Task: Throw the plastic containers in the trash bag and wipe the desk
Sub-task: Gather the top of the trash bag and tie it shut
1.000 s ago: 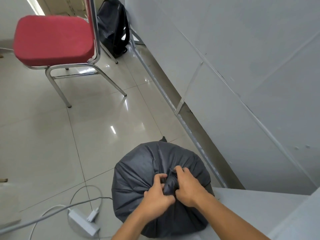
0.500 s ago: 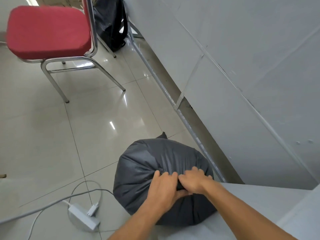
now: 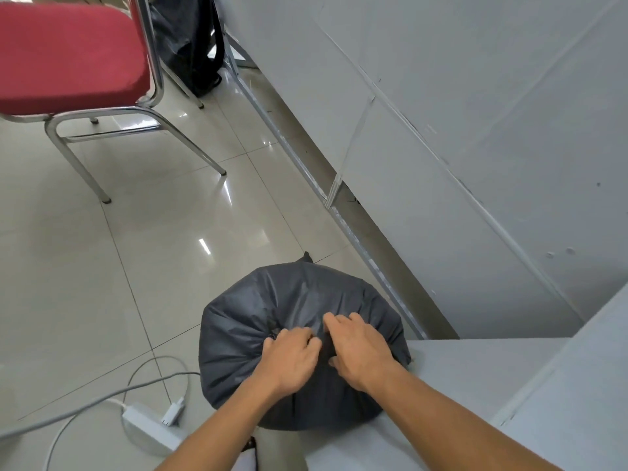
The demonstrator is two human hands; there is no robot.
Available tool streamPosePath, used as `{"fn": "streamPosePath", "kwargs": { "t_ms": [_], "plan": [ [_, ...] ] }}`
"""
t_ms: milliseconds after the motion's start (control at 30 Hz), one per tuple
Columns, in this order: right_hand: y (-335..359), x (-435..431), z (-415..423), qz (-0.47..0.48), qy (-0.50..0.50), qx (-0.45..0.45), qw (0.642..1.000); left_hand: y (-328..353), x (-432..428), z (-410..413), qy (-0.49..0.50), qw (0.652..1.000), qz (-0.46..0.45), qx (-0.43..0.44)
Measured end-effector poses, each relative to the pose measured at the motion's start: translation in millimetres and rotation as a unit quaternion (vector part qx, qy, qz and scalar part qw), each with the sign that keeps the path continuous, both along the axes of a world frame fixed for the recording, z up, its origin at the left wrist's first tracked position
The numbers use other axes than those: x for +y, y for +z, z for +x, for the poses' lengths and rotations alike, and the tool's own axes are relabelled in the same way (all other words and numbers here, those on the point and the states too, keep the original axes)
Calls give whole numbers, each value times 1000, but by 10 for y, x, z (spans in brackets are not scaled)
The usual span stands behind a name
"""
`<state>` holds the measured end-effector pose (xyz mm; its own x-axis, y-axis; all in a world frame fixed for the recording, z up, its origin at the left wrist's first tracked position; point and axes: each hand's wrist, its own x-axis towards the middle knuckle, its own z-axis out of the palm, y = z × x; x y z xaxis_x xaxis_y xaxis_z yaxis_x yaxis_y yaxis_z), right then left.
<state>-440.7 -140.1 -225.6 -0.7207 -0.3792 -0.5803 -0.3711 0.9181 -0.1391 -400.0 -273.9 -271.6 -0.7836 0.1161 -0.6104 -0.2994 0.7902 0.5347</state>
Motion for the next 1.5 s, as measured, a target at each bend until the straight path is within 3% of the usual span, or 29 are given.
{"fn": "streamPosePath", "kwargs": {
  "t_ms": [133, 200, 333, 467, 700, 900, 1100, 1267, 1433, 1500],
  "plan": [
    [-74, 19, -76, 48, 12, -43, 998, 39, -65, 317, -41, 973, -67, 218],
    [-127, 54, -131, 44, -37, -83, 995, -23, -53, 450, -124, 956, -58, 258],
    [-223, 92, -187, 57, -121, -143, 981, -318, -1, 633, -200, 953, -74, 215],
    [-354, 114, -150, 112, -103, -169, 974, -450, 98, 489, -246, 948, -98, 174],
    [-40, 121, -236, 119, -99, -215, 964, -182, 195, 190, -219, 954, -109, 174],
    [468, 243, -292, 56, -84, -141, 985, 223, 126, 13, -151, 960, -78, 222],
    [1285, 447, 131, -116, -118, -30, 986, 797, 59, 90, -111, 970, -61, 205],
    [1758, 869, 763, -279, -184, 73, 940, 1381, 291, 239, -90, 967, -32, 235],
    [1795, 1281, 1292, -373, -260, 199, 868, 1784, 878, 507, -53, 934, 64, 347],
    [1808, 1434, 1532, -377, -263, 223, 860, 1863, 1072, 737, -71, 909, 94, 400]
  ]
}}
